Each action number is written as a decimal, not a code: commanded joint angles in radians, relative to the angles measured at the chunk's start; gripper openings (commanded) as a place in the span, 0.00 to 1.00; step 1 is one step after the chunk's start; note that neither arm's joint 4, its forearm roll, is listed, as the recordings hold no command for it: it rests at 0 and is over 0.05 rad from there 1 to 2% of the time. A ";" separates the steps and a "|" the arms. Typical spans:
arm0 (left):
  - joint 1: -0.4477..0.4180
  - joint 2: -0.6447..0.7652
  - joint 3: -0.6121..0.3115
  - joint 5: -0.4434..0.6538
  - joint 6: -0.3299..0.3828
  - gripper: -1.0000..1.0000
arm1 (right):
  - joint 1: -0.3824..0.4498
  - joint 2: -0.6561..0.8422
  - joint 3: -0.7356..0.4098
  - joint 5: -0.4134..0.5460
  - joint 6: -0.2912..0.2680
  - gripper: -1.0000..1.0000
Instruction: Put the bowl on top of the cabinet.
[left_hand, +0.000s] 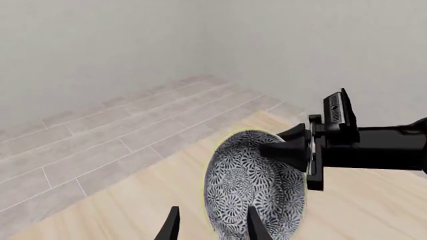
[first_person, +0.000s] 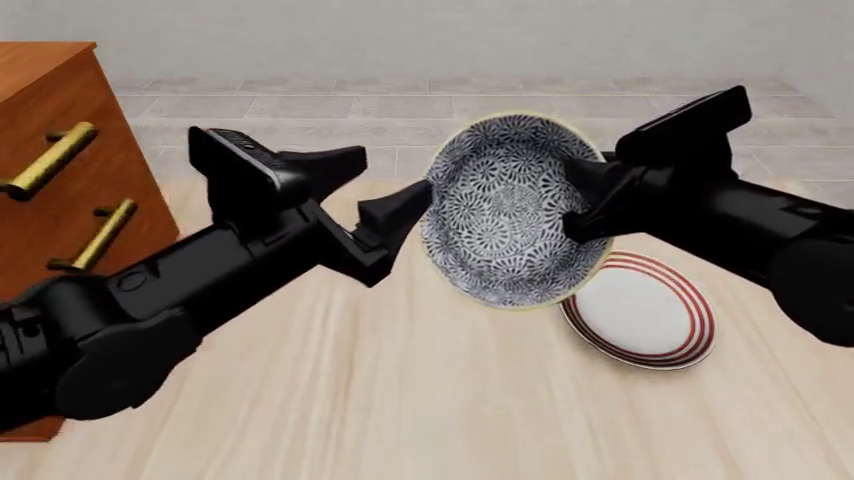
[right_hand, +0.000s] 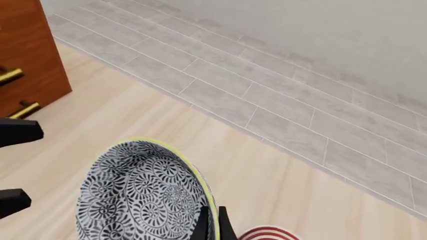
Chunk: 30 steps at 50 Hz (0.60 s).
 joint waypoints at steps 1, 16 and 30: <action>0.005 0.064 -0.029 -0.017 -0.001 1.00 | 0.015 -0.015 0.000 0.006 0.005 0.00; 0.025 0.148 -0.064 -0.033 0.008 1.00 | 0.021 -0.027 0.002 0.014 0.005 0.00; 0.032 0.273 -0.117 -0.049 -0.046 1.00 | 0.024 -0.033 0.002 0.017 0.005 0.00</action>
